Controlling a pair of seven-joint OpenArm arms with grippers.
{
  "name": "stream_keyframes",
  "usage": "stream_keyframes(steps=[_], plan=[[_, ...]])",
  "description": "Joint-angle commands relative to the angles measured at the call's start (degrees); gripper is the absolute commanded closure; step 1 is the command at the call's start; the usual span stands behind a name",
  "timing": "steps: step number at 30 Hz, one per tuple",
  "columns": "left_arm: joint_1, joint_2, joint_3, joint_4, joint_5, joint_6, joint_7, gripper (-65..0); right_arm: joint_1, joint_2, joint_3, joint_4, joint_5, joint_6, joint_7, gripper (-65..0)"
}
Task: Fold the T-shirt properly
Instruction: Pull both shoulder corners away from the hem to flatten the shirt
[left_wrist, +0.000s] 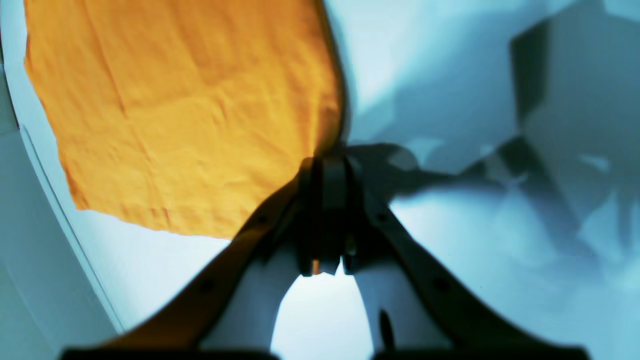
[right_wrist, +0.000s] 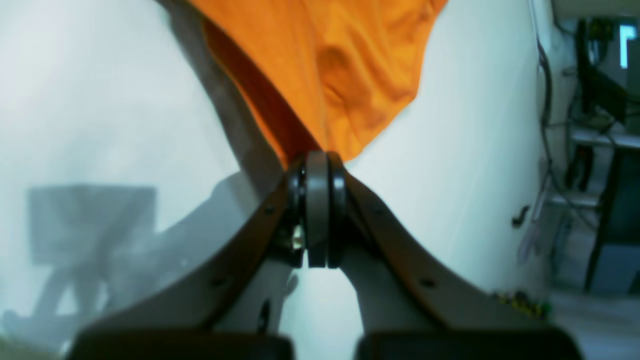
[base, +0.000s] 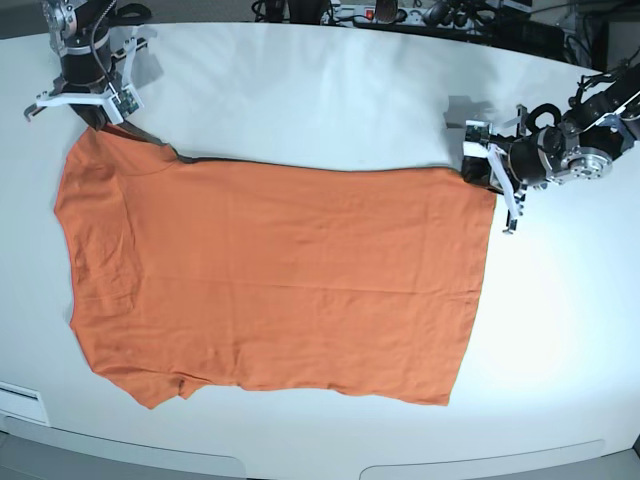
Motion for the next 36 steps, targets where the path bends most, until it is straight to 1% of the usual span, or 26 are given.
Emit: stream_keyframes(steps=[1, 4, 7, 13, 19, 21, 24, 26, 29, 31, 34, 36], plan=[[-0.3, -2.1, -0.6, 1.7, -0.1, 0.3, -0.2, 0.0, -1.4, 0.7, 1.3, 2.1, -0.8, -1.0, 0.1, 0.0], [1.2, -4.7, -0.6, 5.0, -0.1, 0.4, 0.4, 0.0, -4.9, 0.7, 2.8, 3.7, -0.8, -0.9, 0.0, 0.0], [3.5, -7.0, -0.6, 9.2, -0.1, 1.5, 4.9, 0.0, -8.0, 0.7, 2.8, 3.7, -0.8, -1.0, -0.8, 0.0], [9.5, -10.6, -0.6, 18.9, -0.1, 7.7, 16.0, 0.0, -12.0, 0.7, 2.8, 3.7, -1.1, -1.0, -1.1, 0.0], [13.8, -12.1, -0.6, 25.8, 0.4, 12.1, 24.4, 0.0, -14.2, 0.7, 2.8, 3.7, -1.9, -1.0, -2.3, 0.0], [15.3, -12.5, -0.6, 26.7, 1.4, 12.4, 25.4, 0.0, -15.2, 0.7, 2.8, 3.7, -1.9, -1.0, -2.3, 0.0], [17.2, -12.7, -0.6, 26.9, 4.0, 12.8, 25.4, 0.0, -15.4, 0.7, 2.8, 3.7, -1.9, -1.1, -2.2, 0.0], [17.3, -12.6, -0.6, 26.9, 4.9, 13.0, 25.4, 0.0, -15.3, 0.7, 2.8, 3.7, -3.1, -1.9, -1.1, 0.0], [17.3, -12.6, -0.6, 26.9, 8.1, 16.5, 25.4, 0.0, -14.5, 0.8, 2.8, 3.7, -3.3, -1.6, 0.4, 0.0], [17.2, -12.6, -0.6, 26.9, 10.2, 17.8, 25.1, 0.0, -13.2, 1.0, 2.8, 3.7, -3.3, -0.3, 0.3, 0.0], [17.2, -12.5, -0.7, 26.9, 12.1, 18.2, 22.6, 0.0, -11.0, 2.5, 2.8, 3.7, -2.7, -0.4, 0.8, 0.0], [16.9, -11.8, -0.8, 26.9, 12.2, 18.2, 21.4, 0.0, -9.2, 4.1, 2.8, 3.7, -2.1, -0.5, 1.1, 0.0]])
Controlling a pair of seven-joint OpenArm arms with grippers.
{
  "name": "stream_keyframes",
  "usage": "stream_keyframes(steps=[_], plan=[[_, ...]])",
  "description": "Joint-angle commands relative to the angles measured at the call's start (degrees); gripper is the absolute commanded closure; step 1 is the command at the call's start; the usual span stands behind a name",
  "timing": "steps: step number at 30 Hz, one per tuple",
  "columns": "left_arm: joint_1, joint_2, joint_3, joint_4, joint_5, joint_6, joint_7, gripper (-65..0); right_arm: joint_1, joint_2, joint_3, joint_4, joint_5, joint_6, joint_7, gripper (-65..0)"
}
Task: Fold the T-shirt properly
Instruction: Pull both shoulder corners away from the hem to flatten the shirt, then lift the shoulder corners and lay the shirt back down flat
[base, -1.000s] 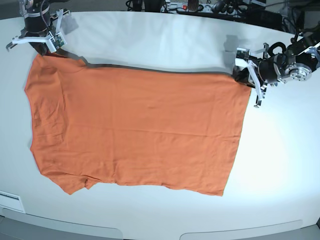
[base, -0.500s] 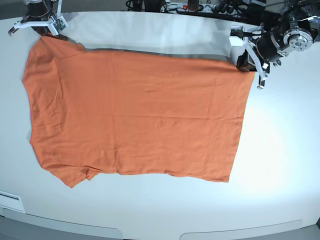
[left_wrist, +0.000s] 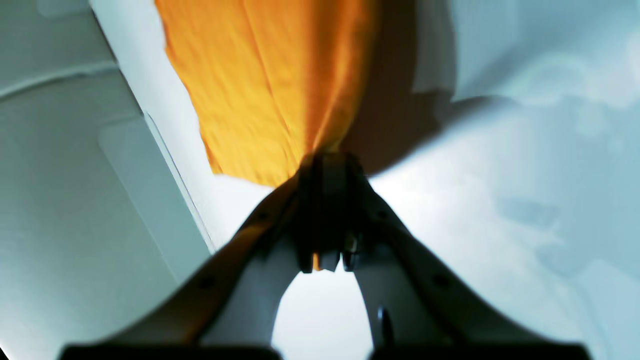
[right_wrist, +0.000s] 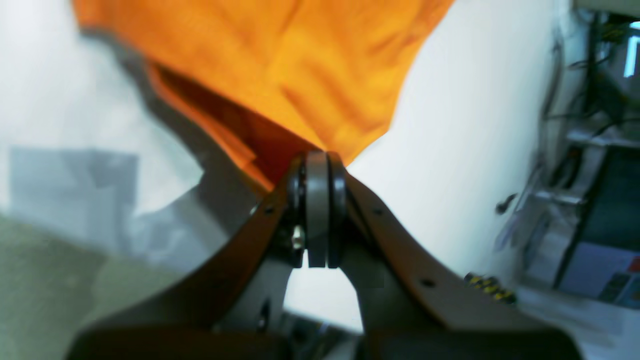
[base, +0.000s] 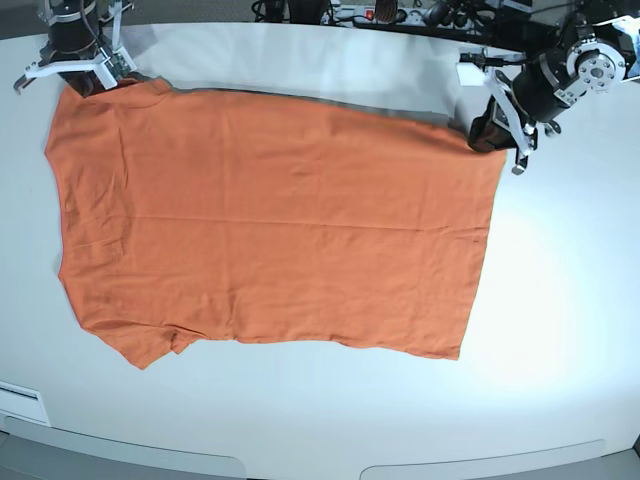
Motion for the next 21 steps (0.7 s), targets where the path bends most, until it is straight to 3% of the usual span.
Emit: stream_keyframes(steps=[1, 5, 10, 21], plan=[[-0.5, -0.7, -0.5, 0.8, 0.8, 1.2, -0.5, 0.0, 0.5, 1.3, 0.4, 0.8, 0.1, -0.8, 0.9, 0.0], [-0.5, 0.3, -0.7, 0.7, 0.8, 1.2, -0.4, 0.0, 3.5, 4.0, 0.4, 0.8, 1.8, 1.4, 1.1, 0.0], [-0.5, 0.9, -3.9, -0.4, 0.5, 1.2, -1.4, 0.0, 6.6, 7.0, 0.4, 0.8, 4.0, 1.3, 2.4, 0.0], [-0.5, 1.6, -7.8, -6.4, -0.9, 2.1, -3.5, 0.0, 8.9, 7.9, 1.4, 0.3, 4.7, 1.6, 4.5, 0.0]])
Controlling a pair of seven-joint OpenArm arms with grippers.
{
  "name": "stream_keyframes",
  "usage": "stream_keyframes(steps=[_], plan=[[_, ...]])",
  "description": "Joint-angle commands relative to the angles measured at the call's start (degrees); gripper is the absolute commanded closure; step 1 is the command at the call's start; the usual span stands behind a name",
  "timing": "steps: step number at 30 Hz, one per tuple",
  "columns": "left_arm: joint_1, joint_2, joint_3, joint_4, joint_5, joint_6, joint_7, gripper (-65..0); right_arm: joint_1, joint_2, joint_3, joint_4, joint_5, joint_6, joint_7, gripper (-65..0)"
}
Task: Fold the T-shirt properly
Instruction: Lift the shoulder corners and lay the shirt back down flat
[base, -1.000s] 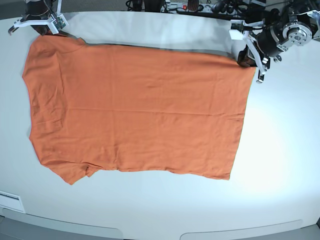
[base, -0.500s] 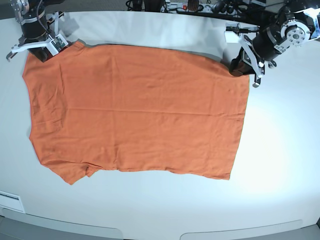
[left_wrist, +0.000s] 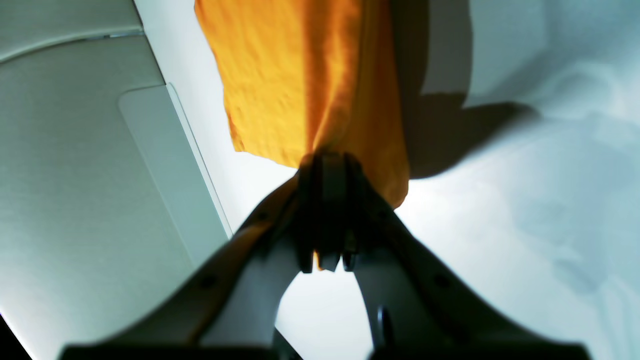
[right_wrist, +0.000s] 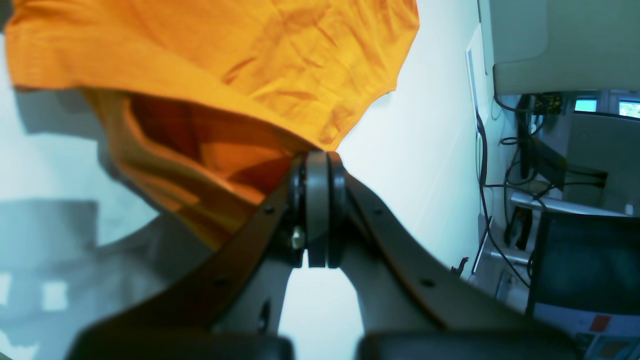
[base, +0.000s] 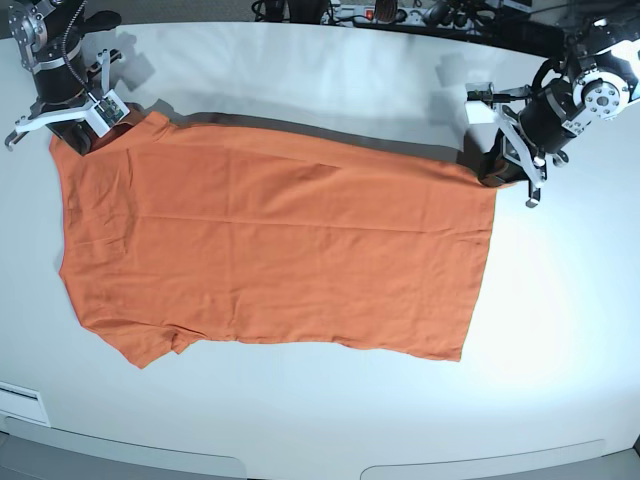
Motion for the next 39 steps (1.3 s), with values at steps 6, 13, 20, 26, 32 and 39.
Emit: stream_keyframes(steps=[6, 13, 20, 26, 32, 39], plan=[[-1.0, 1.2, -0.6, -1.2, 0.6, 0.9, -1.5, 0.0, 3.9, 0.8, 0.7, -1.3, 3.1, 1.1, 1.9, 0.0], [-5.4, 0.9, -0.5, -1.2, -1.1, -0.1, -2.6, 0.0, 9.1, 0.8, 0.7, -5.9, 5.5, 2.1, 2.6, 0.0], [-8.3, 0.9, -0.5, -1.2, -5.9, -3.9, -6.9, 0.0, 13.0, 0.8, 0.7, -6.6, 10.1, 4.6, 3.9, 0.0], [-8.3, 1.4, -0.5, -1.4, -5.9, -3.9, -7.1, 0.0, 15.2, 0.8, 0.7, -6.6, 11.5, 5.1, 5.0, 0.0], [-10.7, 4.8, -0.5, -5.5, -6.7, -3.8, -8.4, 0.0, 16.5, 0.8, 0.7, -8.0, 11.6, 5.5, 5.8, 0.0], [-13.7, 9.4, -0.5, -11.2, -9.6, -4.5, -10.4, 0.0, 22.3, 0.8, 0.6, -16.5, 17.2, 8.3, 7.3, 0.0]])
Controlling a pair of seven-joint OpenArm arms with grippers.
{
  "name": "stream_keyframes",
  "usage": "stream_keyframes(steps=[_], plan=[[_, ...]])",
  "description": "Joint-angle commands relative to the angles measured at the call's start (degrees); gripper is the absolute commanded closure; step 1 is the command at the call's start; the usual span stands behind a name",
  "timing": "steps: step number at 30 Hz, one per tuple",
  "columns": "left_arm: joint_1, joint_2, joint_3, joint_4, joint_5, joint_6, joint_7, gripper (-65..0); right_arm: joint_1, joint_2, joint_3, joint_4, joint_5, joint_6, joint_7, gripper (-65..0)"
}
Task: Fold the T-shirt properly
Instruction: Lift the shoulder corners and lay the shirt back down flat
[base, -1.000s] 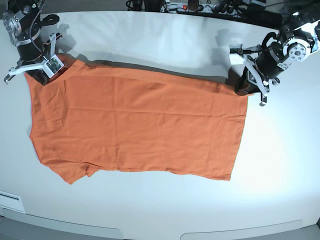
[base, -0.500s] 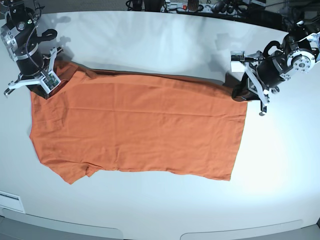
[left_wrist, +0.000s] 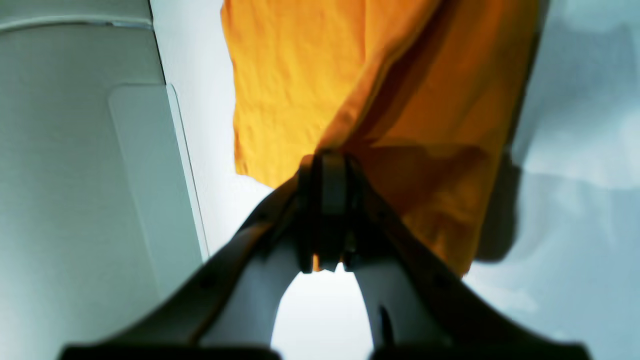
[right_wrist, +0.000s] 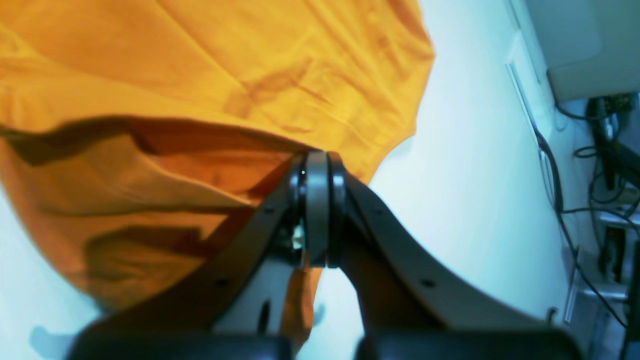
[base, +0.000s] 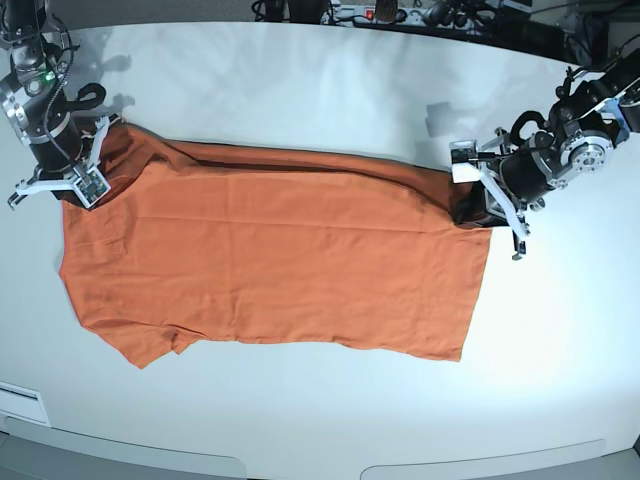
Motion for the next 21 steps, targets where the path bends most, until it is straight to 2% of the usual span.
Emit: stream_keyframes(steps=[1, 7, 10, 15, 21], plan=[[-1.0, -0.7, -0.6, 0.2, 0.1, 0.6, -0.8, 0.0, 1.4, 1.0, 0.6, 0.0, 0.4, -0.2, 1.4, 0.0], [-2.8, 2.3, -0.6, -3.1, -0.1, 0.6, -2.1, 0.0, 6.0, 1.0, 0.6, -2.8, 3.4, 0.5, 1.5, 0.0], [-5.0, 3.7, -0.6, -5.3, -1.6, 0.3, -2.7, 0.0, 7.7, 1.0, 0.6, -4.4, 5.9, 3.2, 1.5, 0.0], [-7.9, 5.4, -0.6, -7.4, -4.7, -2.2, -3.0, 0.0, 10.1, 1.0, 0.6, -7.6, 8.9, 5.6, 1.9, 0.0], [-8.4, 7.0, -0.6, -8.1, -5.8, -2.8, -3.1, 0.0, 11.3, 1.0, 0.5, -8.1, 9.0, 5.3, 1.9, 0.0]])
